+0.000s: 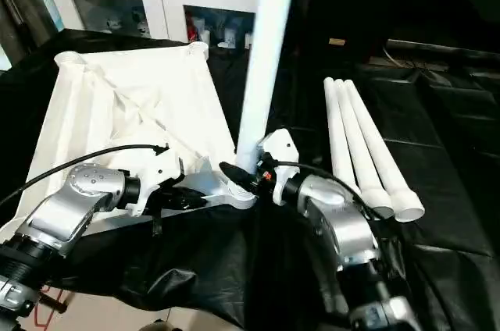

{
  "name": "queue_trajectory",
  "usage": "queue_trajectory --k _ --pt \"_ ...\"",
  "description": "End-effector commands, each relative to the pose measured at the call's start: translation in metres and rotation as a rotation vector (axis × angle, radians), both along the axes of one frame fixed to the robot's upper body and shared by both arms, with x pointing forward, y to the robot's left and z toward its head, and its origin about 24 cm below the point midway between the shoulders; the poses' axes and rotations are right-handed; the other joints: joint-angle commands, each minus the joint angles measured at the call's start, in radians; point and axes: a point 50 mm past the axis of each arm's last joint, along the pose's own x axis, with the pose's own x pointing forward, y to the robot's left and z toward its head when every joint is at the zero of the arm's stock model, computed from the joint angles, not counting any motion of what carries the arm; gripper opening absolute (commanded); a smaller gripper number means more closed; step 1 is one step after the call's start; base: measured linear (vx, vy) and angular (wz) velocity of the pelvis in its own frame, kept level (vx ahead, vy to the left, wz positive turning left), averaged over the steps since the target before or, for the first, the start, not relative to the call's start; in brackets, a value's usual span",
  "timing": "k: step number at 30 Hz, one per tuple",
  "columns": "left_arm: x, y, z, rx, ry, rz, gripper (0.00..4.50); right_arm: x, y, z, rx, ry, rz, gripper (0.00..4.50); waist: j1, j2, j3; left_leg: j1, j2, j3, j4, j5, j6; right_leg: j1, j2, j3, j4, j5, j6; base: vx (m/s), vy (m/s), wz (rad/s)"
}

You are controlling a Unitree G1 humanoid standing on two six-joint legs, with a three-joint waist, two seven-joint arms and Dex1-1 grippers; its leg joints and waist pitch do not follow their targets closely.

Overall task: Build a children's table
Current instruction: Insert table leg to table base

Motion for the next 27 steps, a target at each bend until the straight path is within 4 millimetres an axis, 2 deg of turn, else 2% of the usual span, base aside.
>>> queue_trajectory --k 1,2,5,7,9,12,13,15,17,22,27 --pt "0.004 -0.004 0.010 -0.015 -0.056 -0.028 0.00 -0.017 0.002 -0.036 -0.037 0.190 0.068 1.91 -0.004 0.002 -0.052 0.012 0.055 -0.014 -0.084 -0.203 -0.005 0.034 -0.103 0.050 -0.092 -0.137 -0.211 0.000 0.000 0.00" --pt "0.004 -0.004 0.010 -0.015 -0.056 -0.028 0.00 -0.017 0.002 -0.036 -0.037 0.190 0.068 1.91 -0.003 0.004 -0.053 0.012 0.054 -0.015 -0.083 -0.201 -0.003 0.034 -0.104 0.050 -0.090 -0.137 -0.212 0.000 0.000 0.00" --pt "0.000 -0.007 0.014 -0.030 -0.057 -0.114 0.00 -0.015 -0.002 -0.035 -0.045 0.197 0.175 1.91 -0.004 0.000 -0.056 0.011 0.055 -0.015 -0.081 -0.188 0.009 0.036 -0.105 0.048 -0.087 -0.110 -0.222 0.000 0.000 0.00" --pt "0.000 -0.007 0.015 -0.030 -0.055 -0.120 0.00 -0.015 -0.002 -0.035 -0.047 0.196 0.185 1.91 -0.003 0.002 -0.057 0.010 0.056 -0.013 -0.080 -0.159 0.018 0.037 -0.104 0.048 -0.085 -0.063 -0.228 0.000 0.000 0.00" --pt "-0.002 -0.006 0.017 -0.025 -0.052 -0.139 0.00 -0.014 -0.003 -0.033 -0.054 0.189 0.207 1.91 -0.002 -0.003 -0.060 0.010 0.056 -0.012 -0.079 -0.134 0.027 0.040 -0.104 0.046 -0.081 -0.018 -0.233 0.000 0.000 0.00" --pt "-0.004 -0.006 0.024 -0.025 -0.063 -0.158 0.00 -0.011 -0.003 -0.029 -0.064 0.169 0.261 1.91 -0.001 -0.004 -0.062 0.009 0.057 -0.011 -0.078 -0.113 0.040 0.042 -0.104 0.044 -0.077 0.016 -0.248 0.000 0.000 0.00" --pt "-0.004 -0.006 0.024 -0.025 -0.063 -0.158 0.00 -0.011 -0.003 -0.029 -0.064 0.169 0.261 1.91 0.000 -0.002 -0.062 0.010 0.057 -0.011 -0.077 -0.111 0.042 0.041 -0.105 0.044 -0.077 0.020 -0.249 0.000 0.000 0.00" --pt "-0.004 -0.006 0.026 -0.030 -0.070 -0.150 0.00 -0.011 -0.003 -0.029 -0.063 0.168 0.275 1.91 0.001 -0.008 -0.061 0.010 0.057 -0.010 -0.078 -0.105 0.047 0.042 -0.104 0.043 -0.077 0.026 -0.251 0.000 0.000 0.00" --pt "-0.003 -0.005 0.027 -0.030 -0.078 -0.137 0.00 -0.012 -0.003 -0.030 -0.064 0.166 0.288 1.91 0.001 -0.009 -0.062 0.010 0.058 -0.010 -0.078 -0.104 0.049 0.041 -0.106 0.042 -0.076 0.024 -0.255 0.000 0.000 0.00" --pt "0.001 -0.002 0.027 -0.024 -0.100 -0.062 0.00 -0.013 0.001 -0.030 -0.030 0.148 0.276 1.91 0.001 -0.012 -0.059 0.012 0.059 -0.010 -0.082 -0.126 0.040 0.040 -0.105 0.042 -0.079 -0.011 -0.249 0.000 0.000 0.00" --pt "-0.001 0.000 0.026 -0.015 -0.092 -0.060 0.00 -0.018 0.002 -0.033 -0.025 0.137 0.276 1.91 0.003 -0.014 -0.060 0.014 0.059 -0.010 -0.083 -0.138 0.030 0.039 -0.105 0.044 -0.081 -0.024 -0.240 0.000 0.000 0.00"
